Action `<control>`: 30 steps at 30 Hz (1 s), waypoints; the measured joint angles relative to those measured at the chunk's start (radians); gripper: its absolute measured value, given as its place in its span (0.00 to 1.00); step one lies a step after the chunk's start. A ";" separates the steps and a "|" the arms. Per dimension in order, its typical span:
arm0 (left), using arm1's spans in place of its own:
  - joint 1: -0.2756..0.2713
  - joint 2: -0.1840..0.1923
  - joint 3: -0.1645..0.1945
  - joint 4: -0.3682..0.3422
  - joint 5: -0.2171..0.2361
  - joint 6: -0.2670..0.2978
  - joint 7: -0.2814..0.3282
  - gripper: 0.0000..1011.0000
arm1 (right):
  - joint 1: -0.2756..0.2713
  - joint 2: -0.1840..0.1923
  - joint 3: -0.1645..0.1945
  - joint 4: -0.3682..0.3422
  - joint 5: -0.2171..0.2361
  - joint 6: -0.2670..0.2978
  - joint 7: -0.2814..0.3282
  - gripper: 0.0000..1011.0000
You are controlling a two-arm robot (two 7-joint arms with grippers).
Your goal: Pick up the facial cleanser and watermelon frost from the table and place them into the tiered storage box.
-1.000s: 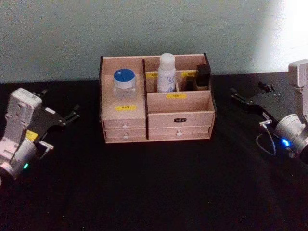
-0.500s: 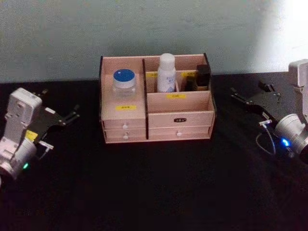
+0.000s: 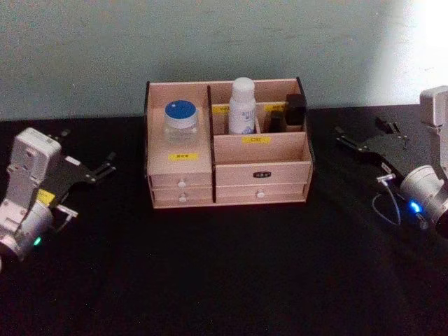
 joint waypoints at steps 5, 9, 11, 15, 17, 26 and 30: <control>0.000 0.000 0.000 0.000 0.000 0.000 0.000 0.99 | 0.000 0.000 0.000 0.000 0.000 0.000 0.000 0.99; 0.000 0.000 0.000 0.000 0.000 0.000 0.000 0.99 | 0.000 0.000 0.000 0.000 0.000 0.000 0.000 0.99; 0.000 0.000 0.000 0.000 0.000 0.000 0.000 0.99 | 0.000 0.000 0.000 0.000 0.000 0.000 0.000 0.99; 0.000 0.000 0.000 0.000 0.000 0.000 0.000 0.99 | 0.000 0.000 0.000 0.000 0.000 0.000 0.000 0.99; 0.000 0.000 0.000 0.000 0.000 0.000 0.000 0.99 | 0.000 0.000 0.000 0.000 0.000 0.000 0.000 0.99; 0.000 0.000 0.000 0.000 0.000 0.000 0.000 0.99 | 0.000 0.000 0.000 0.000 0.000 0.000 0.000 0.99; 0.000 0.000 0.000 0.000 0.000 0.000 0.000 0.99 | 0.000 0.000 0.000 0.000 0.000 0.000 0.000 0.99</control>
